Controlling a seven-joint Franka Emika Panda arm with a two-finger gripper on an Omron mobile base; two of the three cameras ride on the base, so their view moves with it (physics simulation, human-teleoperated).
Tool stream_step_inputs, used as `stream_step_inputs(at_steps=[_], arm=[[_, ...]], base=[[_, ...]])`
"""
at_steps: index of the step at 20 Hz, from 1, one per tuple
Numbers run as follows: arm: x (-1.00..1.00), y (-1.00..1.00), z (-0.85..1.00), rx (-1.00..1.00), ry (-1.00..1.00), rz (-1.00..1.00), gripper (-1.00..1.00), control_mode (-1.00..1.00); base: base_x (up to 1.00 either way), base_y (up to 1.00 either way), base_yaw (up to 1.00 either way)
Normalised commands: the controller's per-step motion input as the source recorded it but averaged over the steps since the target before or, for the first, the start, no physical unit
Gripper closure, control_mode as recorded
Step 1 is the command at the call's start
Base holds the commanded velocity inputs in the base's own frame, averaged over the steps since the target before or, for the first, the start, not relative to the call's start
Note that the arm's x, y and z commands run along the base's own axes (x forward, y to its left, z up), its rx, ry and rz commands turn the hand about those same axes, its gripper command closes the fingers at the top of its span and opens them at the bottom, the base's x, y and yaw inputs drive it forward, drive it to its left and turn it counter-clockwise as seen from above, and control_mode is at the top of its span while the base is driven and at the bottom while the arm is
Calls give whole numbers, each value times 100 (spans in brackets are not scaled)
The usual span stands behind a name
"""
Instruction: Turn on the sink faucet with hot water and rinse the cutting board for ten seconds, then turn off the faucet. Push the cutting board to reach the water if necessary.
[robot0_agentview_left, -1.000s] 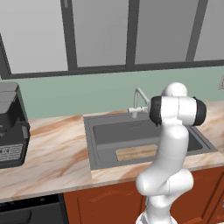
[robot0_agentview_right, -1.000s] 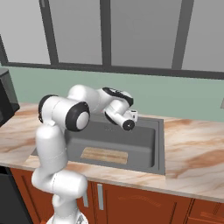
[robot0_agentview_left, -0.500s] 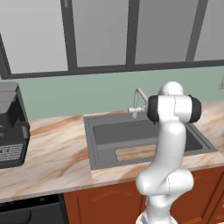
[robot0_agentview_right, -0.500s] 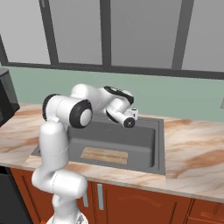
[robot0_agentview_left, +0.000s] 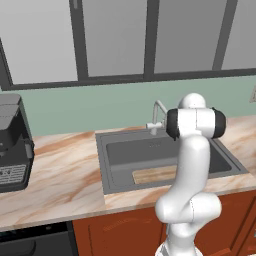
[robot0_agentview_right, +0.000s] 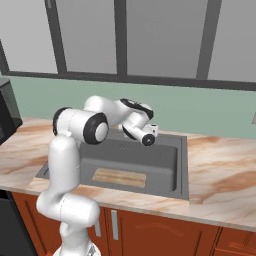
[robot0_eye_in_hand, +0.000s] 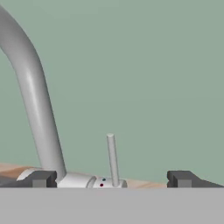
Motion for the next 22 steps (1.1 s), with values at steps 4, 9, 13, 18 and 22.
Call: stream_step_inputs(at_steps=[4,9,13,18,22], arm=[[13,0,-10,0,0,0,-100,-100],[10,0,0,0,0,0,-100,-100],[4,-4,-3,0,0,0,-100,-100],[2,-6,-6,0,-2,0,-100,-100],[7,-12,-8,1,-1,0,-100,-100]], base=[[0,0,0],[0,0,0],[0,0,0],[0,0,0],[0,0,0]])
